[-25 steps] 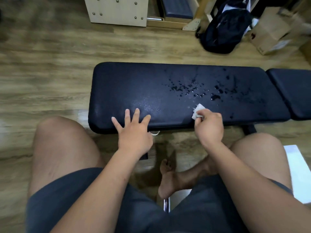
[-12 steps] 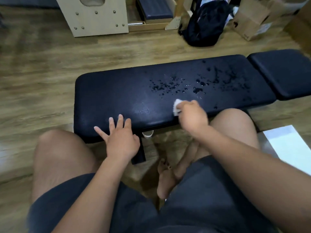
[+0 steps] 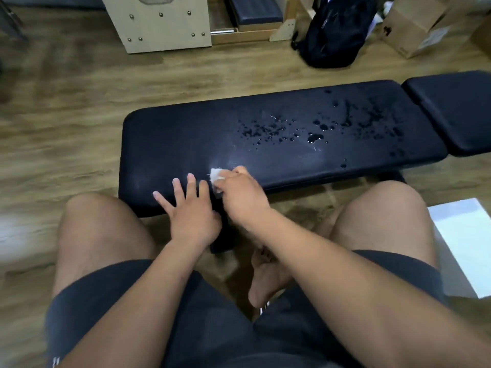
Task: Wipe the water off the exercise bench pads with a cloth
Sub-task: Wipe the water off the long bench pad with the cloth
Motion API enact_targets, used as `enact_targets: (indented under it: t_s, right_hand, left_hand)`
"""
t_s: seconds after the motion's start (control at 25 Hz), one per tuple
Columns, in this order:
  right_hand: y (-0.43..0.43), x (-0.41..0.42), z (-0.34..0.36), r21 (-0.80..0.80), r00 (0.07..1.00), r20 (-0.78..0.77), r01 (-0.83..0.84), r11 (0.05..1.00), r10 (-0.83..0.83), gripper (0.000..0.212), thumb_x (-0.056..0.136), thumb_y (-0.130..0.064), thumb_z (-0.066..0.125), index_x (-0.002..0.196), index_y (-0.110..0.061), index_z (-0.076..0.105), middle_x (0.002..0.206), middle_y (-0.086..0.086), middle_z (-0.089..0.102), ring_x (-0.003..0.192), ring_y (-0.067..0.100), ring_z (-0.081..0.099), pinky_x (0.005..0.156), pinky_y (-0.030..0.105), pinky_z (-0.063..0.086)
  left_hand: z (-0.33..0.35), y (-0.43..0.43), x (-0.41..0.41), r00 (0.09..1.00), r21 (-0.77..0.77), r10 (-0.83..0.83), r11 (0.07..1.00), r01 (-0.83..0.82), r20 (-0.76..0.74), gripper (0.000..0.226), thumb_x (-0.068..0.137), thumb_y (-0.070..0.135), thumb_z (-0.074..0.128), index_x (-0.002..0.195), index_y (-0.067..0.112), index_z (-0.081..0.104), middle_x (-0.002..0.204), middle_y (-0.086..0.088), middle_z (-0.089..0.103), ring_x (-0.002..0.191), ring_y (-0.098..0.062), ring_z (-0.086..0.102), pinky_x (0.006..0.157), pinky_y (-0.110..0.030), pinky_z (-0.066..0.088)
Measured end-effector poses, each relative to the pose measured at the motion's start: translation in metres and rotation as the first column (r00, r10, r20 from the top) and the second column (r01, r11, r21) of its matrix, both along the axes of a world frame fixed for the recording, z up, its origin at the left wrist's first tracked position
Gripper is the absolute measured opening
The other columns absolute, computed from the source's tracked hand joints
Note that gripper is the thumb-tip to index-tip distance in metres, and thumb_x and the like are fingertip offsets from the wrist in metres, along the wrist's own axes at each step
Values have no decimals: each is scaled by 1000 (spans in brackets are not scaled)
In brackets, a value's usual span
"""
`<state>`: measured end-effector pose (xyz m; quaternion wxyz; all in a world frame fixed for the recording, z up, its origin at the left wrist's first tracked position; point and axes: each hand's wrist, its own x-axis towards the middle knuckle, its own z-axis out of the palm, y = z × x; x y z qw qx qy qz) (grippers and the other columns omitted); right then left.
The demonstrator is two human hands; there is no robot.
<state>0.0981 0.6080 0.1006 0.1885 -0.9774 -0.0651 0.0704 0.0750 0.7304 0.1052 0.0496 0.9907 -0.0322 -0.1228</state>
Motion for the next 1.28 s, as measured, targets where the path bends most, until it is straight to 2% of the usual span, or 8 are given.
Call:
enact_targets:
  t_s: [0.08,0.24,0.32,0.48,0.68,0.92,1.08,1.28]
  right_hand:
    - [-43,1,7,-35,998,30,-59,998,60,17,72,-9,53,79,-20,64,94,-2,62,83,23,44,68,31,46]
    - [-169,-4,32,-224,906,-7,410,884,-422,29,74,0,51,86,-19,70,94,18,64,80,39,57,73,34,51]
    - [-179,-8,40,-281,870,-18,469,837,-493,23,72,3,48,74,-17,60,91,22,62,73,37,50,66,31,43]
    - [-87,1,11,-202,943,74,332,921,-324,23,77,-4,50,93,-14,64,103,16,58,91,35,52,75,32,43]
    - [6,-9,0,-214,956,112,-243,946,271,42,82,-17,54,124,-17,58,138,1,48,122,26,42,98,38,43]
    - [-102,-31,17,-305,988,-30,135,943,-151,54,95,-38,45,143,-15,37,158,8,21,143,28,22,110,41,35]
    - [-59,-51,3,-292,992,-127,-52,955,15,80,90,-61,13,153,-11,3,161,7,-8,147,24,-14,121,40,2]
    - [-72,-37,-2,-257,989,-100,-135,957,112,75,91,-52,6,152,-9,6,160,7,-5,147,23,-15,120,42,-2]
  left_hand:
    - [0,4,-3,1000,9,-22,1000,22,10,68,90,25,48,151,21,19,165,-5,0,151,-34,-8,110,-72,-10]
    - [-4,4,-3,999,-9,-6,1000,6,39,68,92,28,49,152,20,17,165,-5,-2,151,-33,-9,110,-73,-9]
    - [-3,-2,-3,1000,-18,11,1000,-10,29,66,92,29,49,150,17,20,165,-8,-1,150,-37,-9,110,-73,-7]
    - [0,-4,-2,1000,-11,-6,1000,6,11,63,92,31,49,147,14,21,165,-10,-1,149,-40,-9,111,-72,-7]
    - [-1,10,-2,999,-47,-36,998,36,-9,66,94,31,45,153,21,16,166,-5,-2,151,-33,-9,110,-73,-8]
    - [0,0,-1,1000,-89,-19,996,18,-16,71,99,43,41,155,17,7,164,-12,-8,148,-41,-14,115,-68,-2]
    - [-5,-3,-2,997,-49,-73,996,71,-40,77,97,53,38,155,31,-9,161,-19,-18,144,-50,-20,114,-68,-1]
    - [-3,-2,1,991,-4,-116,993,116,-64,79,97,56,35,153,32,-15,160,-21,-21,142,-53,-20,114,-70,2]
